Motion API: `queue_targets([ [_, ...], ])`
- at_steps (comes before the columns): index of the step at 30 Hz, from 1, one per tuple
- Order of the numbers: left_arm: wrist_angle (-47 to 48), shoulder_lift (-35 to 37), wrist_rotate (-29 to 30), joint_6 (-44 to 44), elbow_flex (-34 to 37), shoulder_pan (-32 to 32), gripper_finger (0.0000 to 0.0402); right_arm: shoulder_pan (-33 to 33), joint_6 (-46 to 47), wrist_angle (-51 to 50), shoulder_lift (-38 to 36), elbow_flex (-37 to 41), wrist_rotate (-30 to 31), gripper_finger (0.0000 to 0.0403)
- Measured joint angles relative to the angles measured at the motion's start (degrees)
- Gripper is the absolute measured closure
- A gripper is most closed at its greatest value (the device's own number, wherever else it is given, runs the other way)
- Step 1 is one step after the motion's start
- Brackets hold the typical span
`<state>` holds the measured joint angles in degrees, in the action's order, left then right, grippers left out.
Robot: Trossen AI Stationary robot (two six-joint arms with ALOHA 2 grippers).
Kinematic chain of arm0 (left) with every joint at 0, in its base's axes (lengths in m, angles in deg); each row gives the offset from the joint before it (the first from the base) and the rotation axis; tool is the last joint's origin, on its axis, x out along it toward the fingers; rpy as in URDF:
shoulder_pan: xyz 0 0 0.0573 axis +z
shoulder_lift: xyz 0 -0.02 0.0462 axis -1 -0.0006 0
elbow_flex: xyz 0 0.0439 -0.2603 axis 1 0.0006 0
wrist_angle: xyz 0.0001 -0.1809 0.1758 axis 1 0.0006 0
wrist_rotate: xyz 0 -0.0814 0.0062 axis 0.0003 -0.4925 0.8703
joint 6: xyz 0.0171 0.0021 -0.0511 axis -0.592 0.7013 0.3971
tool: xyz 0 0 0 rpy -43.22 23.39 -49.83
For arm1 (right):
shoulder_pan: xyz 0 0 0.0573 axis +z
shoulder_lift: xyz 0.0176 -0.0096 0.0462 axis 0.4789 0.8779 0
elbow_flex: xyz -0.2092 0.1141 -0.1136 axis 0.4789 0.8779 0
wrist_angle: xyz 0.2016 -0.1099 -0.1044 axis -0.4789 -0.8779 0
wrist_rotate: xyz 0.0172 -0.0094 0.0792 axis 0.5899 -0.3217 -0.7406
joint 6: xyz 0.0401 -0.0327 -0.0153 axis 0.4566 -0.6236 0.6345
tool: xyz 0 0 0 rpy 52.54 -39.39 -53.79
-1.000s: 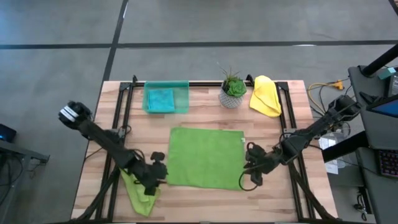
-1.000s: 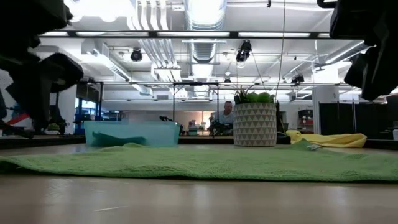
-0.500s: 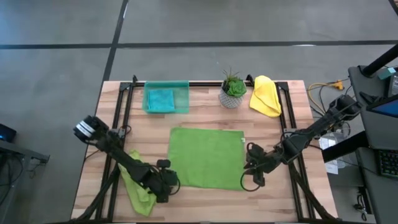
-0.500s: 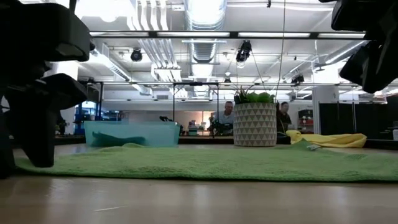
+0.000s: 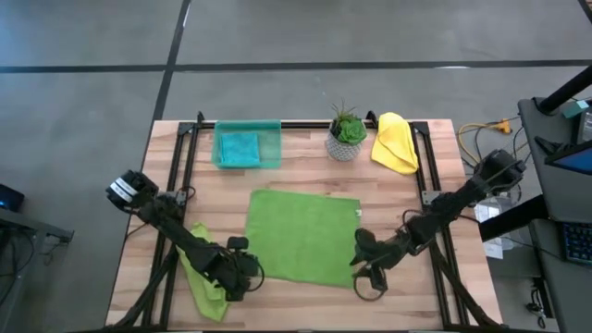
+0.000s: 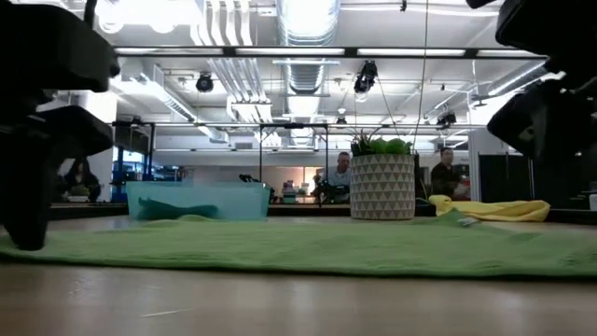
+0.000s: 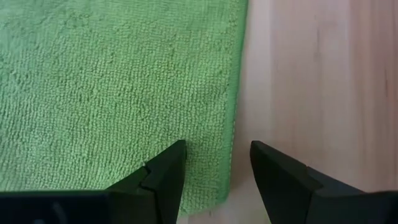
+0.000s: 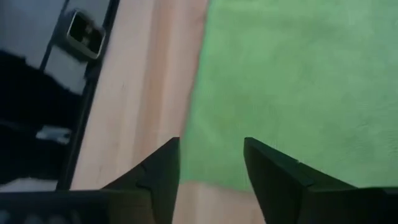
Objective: Fold microfiber towels
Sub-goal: Fold the green microfiber cloth
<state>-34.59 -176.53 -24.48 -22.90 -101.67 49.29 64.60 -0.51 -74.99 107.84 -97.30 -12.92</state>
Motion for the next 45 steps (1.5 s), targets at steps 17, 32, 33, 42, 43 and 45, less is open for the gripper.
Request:
queue_targets([
  [17, 5.1, 4.6, 3.6, -0.4, 2.1, -2.6, 0.0234, 3.4, -2.5, 0.5, 15.7, -8.4, 1.1, 0.0159],
  [32, 3.4, -0.1, 3.7, -1.5, 3.2, -3.0, 0.0234, 3.9, -1.8, -5.8, 22.5, -12.7, 4.5, 0.02],
  [33, 3.4, -0.5, 3.7, -1.5, 3.2, -3.0, 0.0234, 3.9, -1.8, -6.9, 22.4, -12.9, 4.9, 0.0204],
  [42, 6.8, -2.9, 3.7, 4.3, 3.1, -3.0, 0.0259, 4.1, 1.3, -14.1, 21.2, -13.5, 6.1, 0.0275],
  [43, 7.2, -2.9, 3.7, 4.3, 3.2, -3.0, 0.0272, 4.2, 1.7, -14.6, 21.0, -13.5, 6.2, 0.0287],
  [45, 7.2, -2.6, 3.5, 4.3, 3.1, -3.0, 0.0308, 4.2, 2.3, -15.8, 20.5, -13.5, 6.3, 0.0313],
])
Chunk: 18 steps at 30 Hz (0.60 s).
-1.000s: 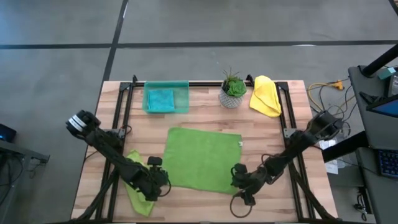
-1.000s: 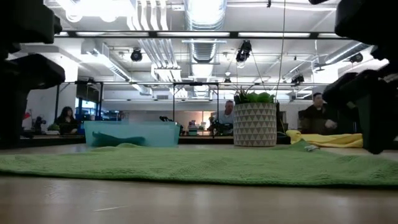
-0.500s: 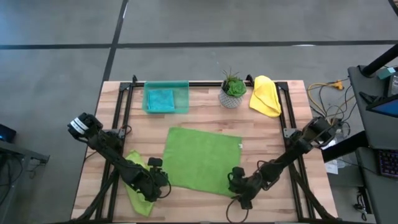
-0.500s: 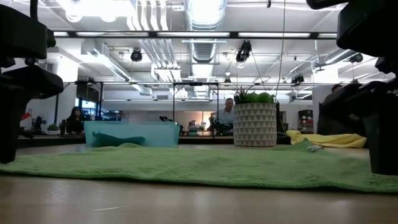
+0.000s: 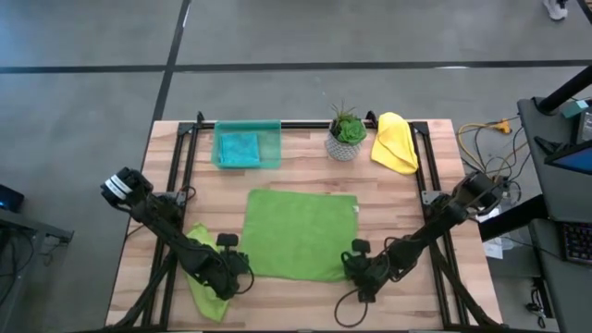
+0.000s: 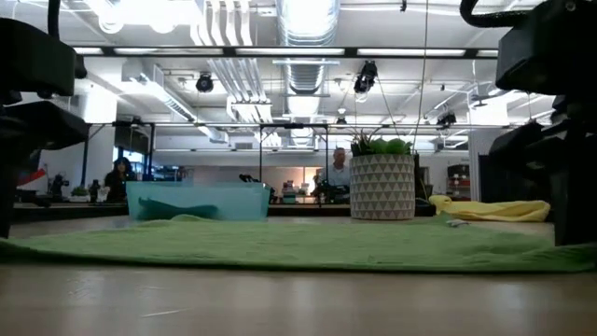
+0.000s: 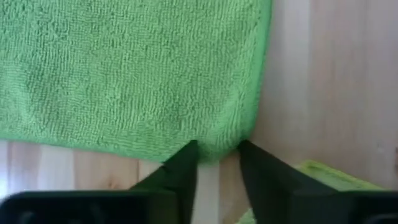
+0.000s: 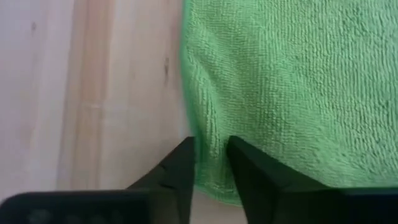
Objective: Fold microfiber towels
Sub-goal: Fold the green microfiber cloth
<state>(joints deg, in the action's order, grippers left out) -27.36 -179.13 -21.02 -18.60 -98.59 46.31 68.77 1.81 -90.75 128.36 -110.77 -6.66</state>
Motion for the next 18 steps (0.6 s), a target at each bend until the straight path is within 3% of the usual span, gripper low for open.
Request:
queue_targets([
  [5, 1.0, 2.0, 0.3, -0.7, -0.7, 0.0, 0.0392, 0.0, 1.5, -4.4, -2.6, 0.3, -1.0, 0.0374],
  [11, 3.5, 6.9, 3.4, -1.5, -0.1, 0.3, 0.0398, 0.1, 1.3, -11.5, -8.7, 1.2, -2.4, 0.0393],
  [18, 1.9, 13.2, 3.8, -2.1, -0.4, 0.7, 0.0401, 0.8, 2.4, -12.3, -17.0, 0.9, -3.6, 0.0394],
])
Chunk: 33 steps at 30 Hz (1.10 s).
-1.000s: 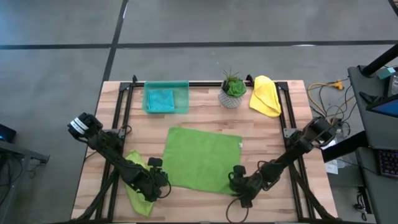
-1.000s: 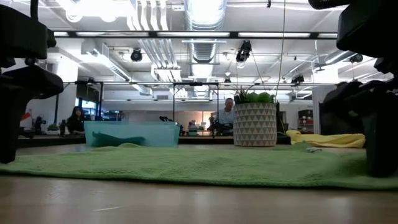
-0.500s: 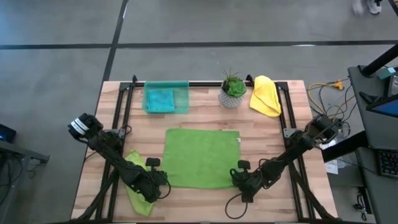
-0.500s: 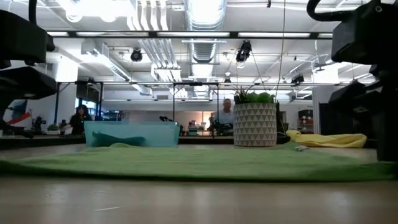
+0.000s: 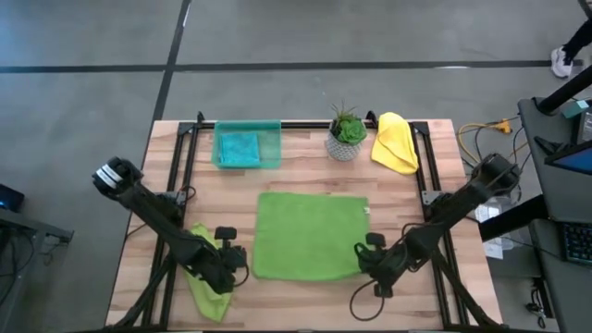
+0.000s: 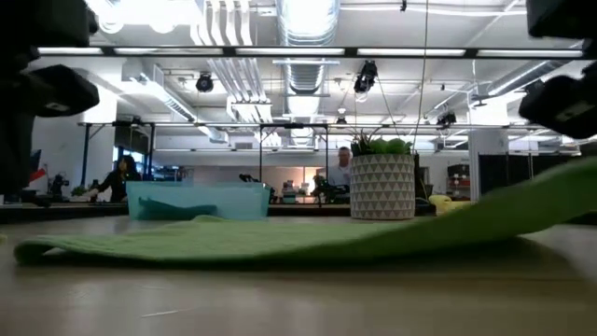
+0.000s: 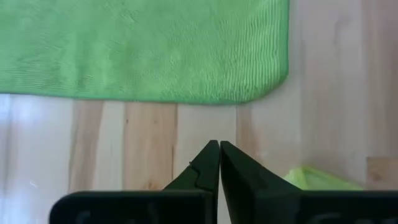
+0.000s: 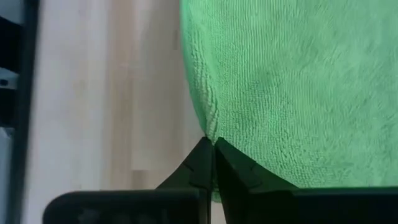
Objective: Fold microfiber towels
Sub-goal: Fold the green microfiber cloth
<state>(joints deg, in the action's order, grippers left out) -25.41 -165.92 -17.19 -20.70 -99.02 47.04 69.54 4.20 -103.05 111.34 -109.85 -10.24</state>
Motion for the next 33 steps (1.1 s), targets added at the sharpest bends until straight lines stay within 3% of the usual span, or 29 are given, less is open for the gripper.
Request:
queue_targets([
  [8, -5.6, -1.4, 2.3, -7.6, 0.0, 1.9, 0.0401, -0.6, 1.4, 0.0, -1.3, 0.0, 0.7, 0.0394],
  [13, -11.6, -2.4, -1.0, -14.5, 0.4, 4.4, 0.0393, -1.2, 3.7, 0.6, -1.5, 0.0, 0.4, 0.0394],
  [20, -26.0, -5.9, -7.4, -14.3, 4.3, 5.7, 0.031, -1.3, 6.0, 0.9, -1.4, 0.0, -1.3, 0.0394],
  [26, -31.4, -9.3, -9.6, -11.7, 4.0, 5.7, 0.0239, -1.3, 7.4, 1.0, -1.4, 0.0, -2.1, 0.0394],
  [33, -31.9, -13.9, -9.1, -7.1, 3.7, 5.6, 0.0217, -1.3, 7.5, 1.0, -1.4, 0.1, -3.4, 0.0394],
])
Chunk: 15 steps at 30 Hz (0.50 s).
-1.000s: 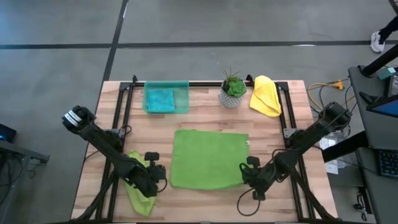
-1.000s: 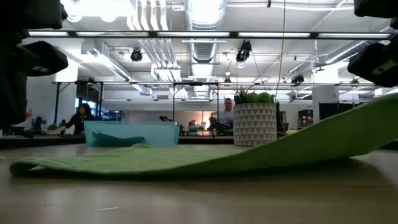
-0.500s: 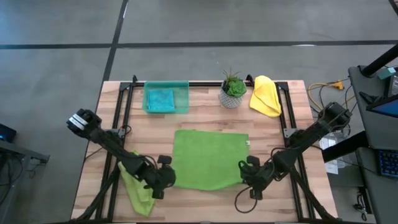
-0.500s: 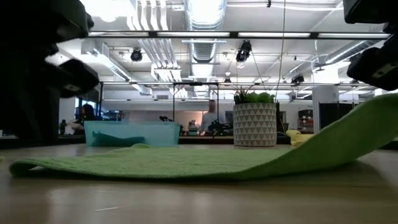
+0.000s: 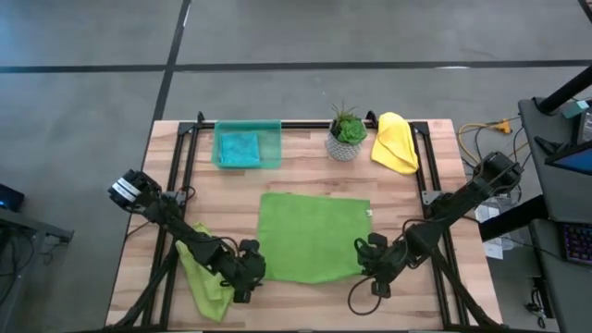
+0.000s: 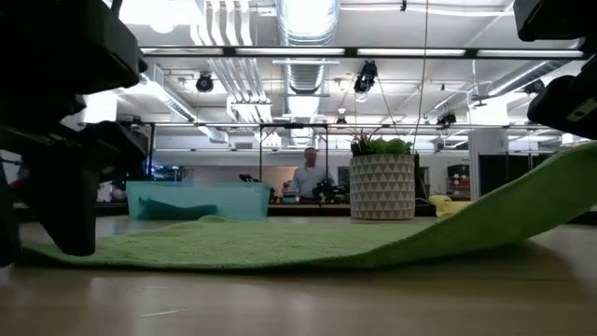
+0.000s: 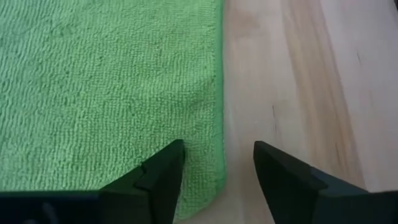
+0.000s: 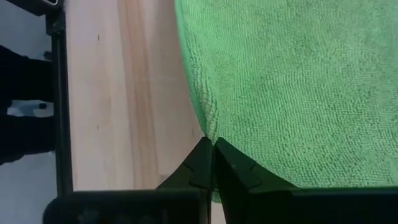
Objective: Fold microfiber towels
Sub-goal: Fold the green microfiber cloth
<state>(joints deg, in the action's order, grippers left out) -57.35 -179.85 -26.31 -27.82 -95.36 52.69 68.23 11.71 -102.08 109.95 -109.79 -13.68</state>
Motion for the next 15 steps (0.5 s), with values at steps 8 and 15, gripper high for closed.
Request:
queue_targets([
  [8, 9.0, -3.5, 1.3, 1.7, -4.4, 0.1, 0.0315, 0.0, 1.0, 0.0, 0.0, 0.0, -2.6, 0.0394],
  [15, 16.5, -2.2, 1.0, 1.6, -7.2, 0.0, 0.0398, 0.0, 0.2, 0.0, -0.4, -0.1, -2.7, 0.0394],
])
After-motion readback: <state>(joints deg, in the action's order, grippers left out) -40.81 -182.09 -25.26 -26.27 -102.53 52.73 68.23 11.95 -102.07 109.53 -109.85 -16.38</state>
